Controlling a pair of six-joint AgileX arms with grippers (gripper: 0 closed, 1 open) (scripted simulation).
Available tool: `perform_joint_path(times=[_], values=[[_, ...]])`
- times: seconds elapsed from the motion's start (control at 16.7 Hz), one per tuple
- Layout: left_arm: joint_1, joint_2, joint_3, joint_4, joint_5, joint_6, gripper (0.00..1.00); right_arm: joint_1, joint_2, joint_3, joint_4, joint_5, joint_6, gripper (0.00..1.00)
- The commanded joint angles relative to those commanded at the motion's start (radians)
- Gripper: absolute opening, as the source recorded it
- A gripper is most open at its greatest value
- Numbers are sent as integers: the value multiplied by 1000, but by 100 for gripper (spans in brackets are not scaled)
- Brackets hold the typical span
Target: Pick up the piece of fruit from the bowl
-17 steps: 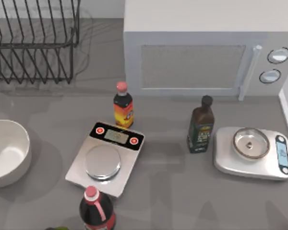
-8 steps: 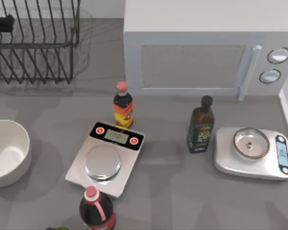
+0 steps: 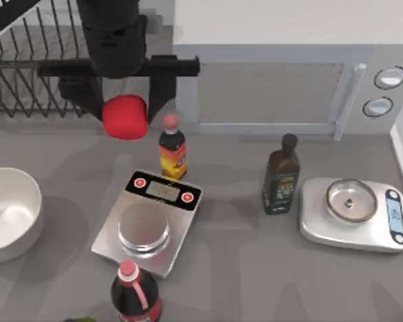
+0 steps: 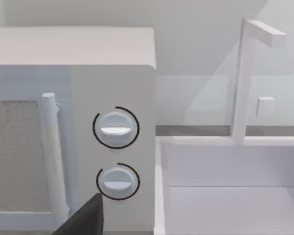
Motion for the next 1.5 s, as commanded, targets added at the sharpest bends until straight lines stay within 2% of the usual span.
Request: perform_joint_path(times=[0.12,0.54,1.14,1.5], values=[[-36,30,6,25,1,-36,0,0,0,0,0,0,0,100],[-38,25,-20,49,2,-35,0,0,0,0,0,0,0,100],[-47,27,-348,338,13,-10,0,0,0,0,0,0,0,100],[-35,54,-399,453,1,-35,0,0,0,0,0,0,0,100]])
